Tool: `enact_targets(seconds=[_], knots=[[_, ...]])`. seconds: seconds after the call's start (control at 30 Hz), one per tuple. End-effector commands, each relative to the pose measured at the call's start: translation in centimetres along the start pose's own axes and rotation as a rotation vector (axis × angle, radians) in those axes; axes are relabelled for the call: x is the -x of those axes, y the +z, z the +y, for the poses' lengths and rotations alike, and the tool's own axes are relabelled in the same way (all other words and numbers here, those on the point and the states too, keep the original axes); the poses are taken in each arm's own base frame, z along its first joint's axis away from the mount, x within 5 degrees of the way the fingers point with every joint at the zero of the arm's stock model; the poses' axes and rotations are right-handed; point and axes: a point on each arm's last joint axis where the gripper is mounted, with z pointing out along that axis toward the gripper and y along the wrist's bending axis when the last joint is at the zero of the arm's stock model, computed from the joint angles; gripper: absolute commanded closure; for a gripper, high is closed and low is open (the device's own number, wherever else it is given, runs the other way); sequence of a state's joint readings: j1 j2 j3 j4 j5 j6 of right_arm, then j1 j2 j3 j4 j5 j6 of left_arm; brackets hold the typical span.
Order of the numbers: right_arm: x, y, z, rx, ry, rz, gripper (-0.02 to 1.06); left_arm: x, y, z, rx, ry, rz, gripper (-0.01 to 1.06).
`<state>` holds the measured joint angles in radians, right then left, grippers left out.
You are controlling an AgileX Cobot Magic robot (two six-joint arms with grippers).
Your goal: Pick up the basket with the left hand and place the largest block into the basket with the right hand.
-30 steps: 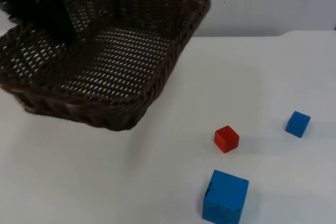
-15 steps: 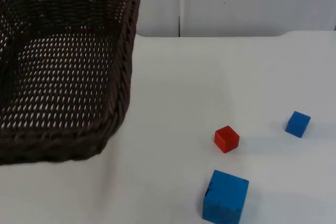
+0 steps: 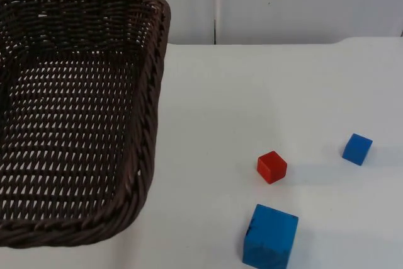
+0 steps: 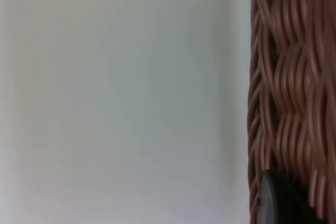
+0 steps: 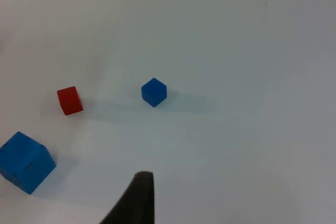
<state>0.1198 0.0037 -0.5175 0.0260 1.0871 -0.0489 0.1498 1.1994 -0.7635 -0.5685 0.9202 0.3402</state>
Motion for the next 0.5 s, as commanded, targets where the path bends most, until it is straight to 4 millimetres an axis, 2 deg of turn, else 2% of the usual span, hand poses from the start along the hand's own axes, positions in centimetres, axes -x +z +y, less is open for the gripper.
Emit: enact_targets(seconds=[0.0,0.47], knots=[[0.01,-0.02,0.00,-0.006,0.000,-0.010,0.00,0.02,-0.29,-0.16,-0.009,-0.007,-0.025,1.05],[0.09,-0.02,0.43,0.041,0.021,-0.018,0.00,0.00,-0.29,-0.12,-0.004,-0.003,-0.023,1.05]])
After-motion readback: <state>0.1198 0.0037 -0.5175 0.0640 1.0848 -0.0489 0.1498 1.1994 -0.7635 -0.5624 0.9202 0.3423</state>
